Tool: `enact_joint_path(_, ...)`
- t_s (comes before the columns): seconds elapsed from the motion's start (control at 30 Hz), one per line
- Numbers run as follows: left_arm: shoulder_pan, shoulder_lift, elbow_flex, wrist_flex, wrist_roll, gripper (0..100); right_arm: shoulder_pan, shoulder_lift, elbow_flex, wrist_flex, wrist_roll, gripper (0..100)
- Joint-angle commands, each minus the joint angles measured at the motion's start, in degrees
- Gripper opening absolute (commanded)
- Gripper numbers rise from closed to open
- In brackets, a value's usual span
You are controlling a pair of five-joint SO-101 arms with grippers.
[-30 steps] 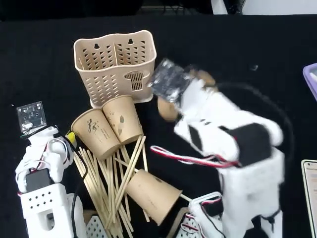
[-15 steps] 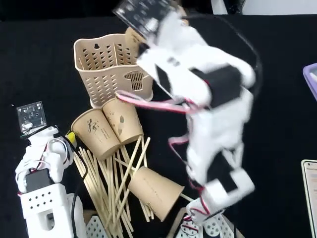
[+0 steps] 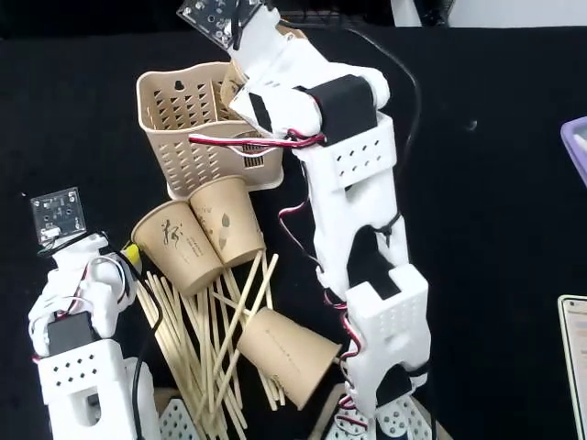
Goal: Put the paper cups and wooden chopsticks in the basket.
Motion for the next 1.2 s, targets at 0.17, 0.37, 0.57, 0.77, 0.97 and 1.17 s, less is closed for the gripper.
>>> enact_joint_path(0.17, 0.0, -0.4, -0.4, -1.1, 0.5, 25, -0.8, -9.8, -2.4, 1.7, -4.7, 24.9)
enact_joint_path(0.37, 0.0, -0.4, -0.4, -1.1, 0.5, 25, 0.7, -21.3, 2.0, 2.3, -5.1, 21.9)
enact_joint_path(0.57, 0.0, -0.4, -0.4, -1.1, 0.5, 25, 0.8, -42.8, 29.6, 2.3, -4.7, 22.1)
enact_joint_path(0.77, 0.0, -0.4, -0.4, -1.1, 0.5, 25, 0.7, -66.9, 67.8, 1.8, 0.2, 22.2)
enact_joint_path(0.97, 0.0, -0.4, -0.4, -1.1, 0.5, 25, -1.1, -83.1, 100.0, 0.3, 12.0, 22.3)
enact_joint_path(1.17, 0.0, -0.4, 0.5, -2.9, 0.5, 25, -9.5, -85.0, 119.0, 0.5, 22.6, 22.2)
